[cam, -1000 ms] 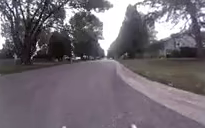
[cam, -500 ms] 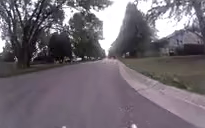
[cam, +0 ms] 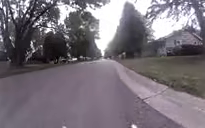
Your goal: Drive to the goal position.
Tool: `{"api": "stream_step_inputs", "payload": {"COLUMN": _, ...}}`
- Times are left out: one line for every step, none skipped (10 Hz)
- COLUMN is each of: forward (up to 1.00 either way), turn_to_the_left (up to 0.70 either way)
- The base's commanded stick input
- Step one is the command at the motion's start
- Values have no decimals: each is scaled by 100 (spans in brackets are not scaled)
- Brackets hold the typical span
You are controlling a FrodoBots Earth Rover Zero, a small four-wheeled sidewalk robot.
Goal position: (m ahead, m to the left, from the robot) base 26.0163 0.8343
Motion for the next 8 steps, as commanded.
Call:
{"api": "stream_step_inputs", "payload": {"forward": 100, "turn_to_the_left": 0}}
{"api": "stream_step_inputs", "payload": {"forward": 100, "turn_to_the_left": 0}}
{"api": "stream_step_inputs", "payload": {"forward": 100, "turn_to_the_left": 0}}
{"api": "stream_step_inputs", "payload": {"forward": 100, "turn_to_the_left": 0}}
{"api": "stream_step_inputs", "payload": {"forward": 100, "turn_to_the_left": 0}}
{"api": "stream_step_inputs", "payload": {"forward": 100, "turn_to_the_left": 0}}
{"api": "stream_step_inputs", "payload": {"forward": 100, "turn_to_the_left": 0}}
{"api": "stream_step_inputs", "payload": {"forward": 100, "turn_to_the_left": 0}}
